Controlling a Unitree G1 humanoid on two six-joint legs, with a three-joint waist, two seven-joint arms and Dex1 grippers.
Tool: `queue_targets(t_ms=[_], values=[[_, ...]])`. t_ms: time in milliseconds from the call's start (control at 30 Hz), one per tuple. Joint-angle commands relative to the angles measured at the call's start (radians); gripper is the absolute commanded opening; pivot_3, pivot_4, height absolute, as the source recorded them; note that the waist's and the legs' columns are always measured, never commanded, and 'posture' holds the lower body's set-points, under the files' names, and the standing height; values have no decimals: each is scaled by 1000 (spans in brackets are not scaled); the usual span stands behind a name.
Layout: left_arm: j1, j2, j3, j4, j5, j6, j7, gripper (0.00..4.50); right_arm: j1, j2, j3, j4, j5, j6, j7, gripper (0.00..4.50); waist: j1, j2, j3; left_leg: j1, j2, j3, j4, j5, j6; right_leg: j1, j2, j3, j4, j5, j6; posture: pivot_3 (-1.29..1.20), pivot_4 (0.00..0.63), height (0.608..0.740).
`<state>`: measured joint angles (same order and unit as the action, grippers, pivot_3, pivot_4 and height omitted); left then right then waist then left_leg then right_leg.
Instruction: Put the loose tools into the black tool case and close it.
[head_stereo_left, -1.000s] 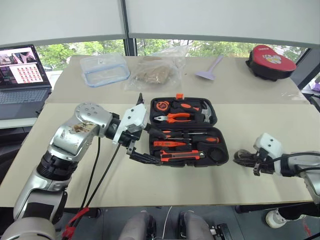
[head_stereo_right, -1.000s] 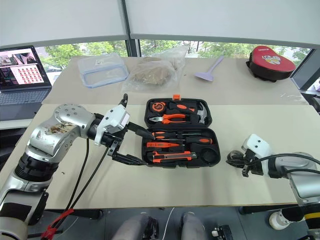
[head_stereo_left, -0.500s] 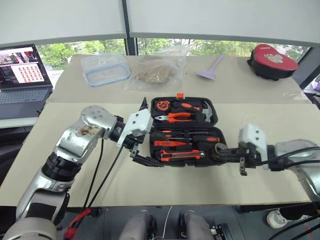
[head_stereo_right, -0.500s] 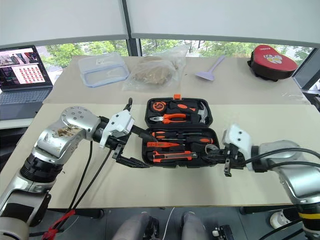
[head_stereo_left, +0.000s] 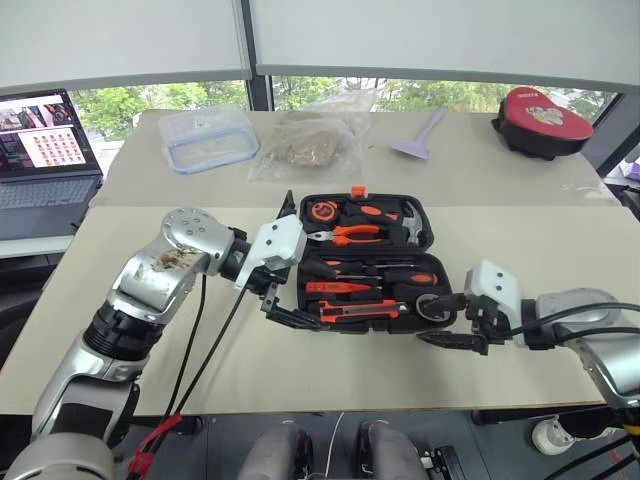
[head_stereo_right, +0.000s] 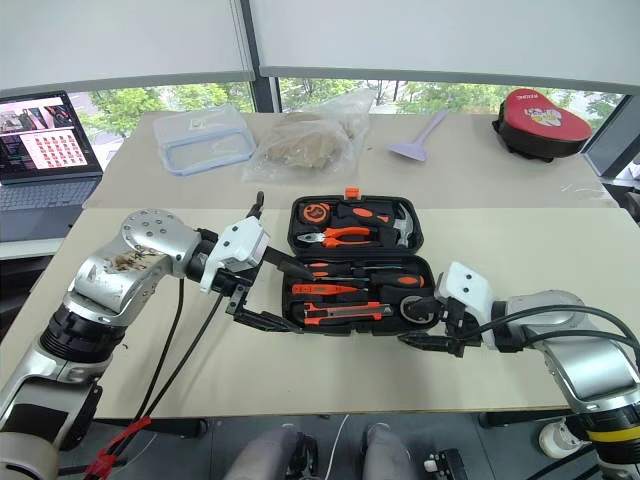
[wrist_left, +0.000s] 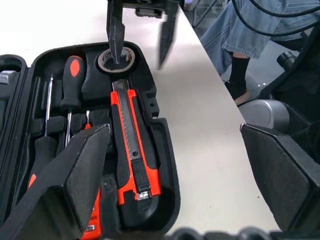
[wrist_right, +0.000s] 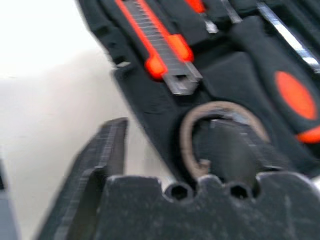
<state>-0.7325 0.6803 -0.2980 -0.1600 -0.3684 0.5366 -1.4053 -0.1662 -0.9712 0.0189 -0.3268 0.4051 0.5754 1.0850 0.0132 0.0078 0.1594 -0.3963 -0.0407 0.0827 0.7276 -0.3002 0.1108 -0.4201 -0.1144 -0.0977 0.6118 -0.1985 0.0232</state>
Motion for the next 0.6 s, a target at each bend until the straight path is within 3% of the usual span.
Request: queue_targets(t_ms=[33, 100, 200, 333, 567, 600], values=[[11, -1, 18, 6, 12, -16, 34, 4500, 4, -50, -121, -24, 43, 27, 11, 4471, 2, 0, 0, 0, 0, 0, 0, 0, -1, 0, 0, 0, 0, 0, 0, 0, 150, 728], [27, 0, 35, 35, 37, -13, 83, 4500, -13, -57, -187, 7, 85, 62, 5, 4471, 1, 0, 0, 0, 0, 0, 0, 0, -1, 0, 0, 0, 0, 0, 0, 0, 150, 728], [37, -10, 66, 155, 95, -23, 200, 4500, -52, -55, -260, 118, 98, 87, -27, 3757, 1, 0, 0, 0, 1, 0, 0, 0, -1, 0, -1, 0, 0, 0, -1, 0, 150, 728], [43, -17, 70, 304, 160, -80, 276, 3433, -64, -48, -242, 246, 26, 21, -49, 2403, 2, 0, 0, 0, 1, 0, 0, 0, -1, 0, 0, 0, 0, 0, -1, 0, 150, 728], [69, -86, 22, 384, 207, -134, 279, 941, -190, 59, -59, 519, -165, -193, -86, 33, -4, 0, 0, 0, 1, 2, -1, 1, 0, -1, 0, 0, 1, 1, -1, 0, 150, 728], [69, -95, 18, 391, 213, -138, 278, 537, -210, 73, -42, 548, -181, -214, -84, 0, -4, 0, 0, 0, 1, 3, -1, 1, 0, -1, 1, -1, 1, 1, -1, 0, 150, 728]])
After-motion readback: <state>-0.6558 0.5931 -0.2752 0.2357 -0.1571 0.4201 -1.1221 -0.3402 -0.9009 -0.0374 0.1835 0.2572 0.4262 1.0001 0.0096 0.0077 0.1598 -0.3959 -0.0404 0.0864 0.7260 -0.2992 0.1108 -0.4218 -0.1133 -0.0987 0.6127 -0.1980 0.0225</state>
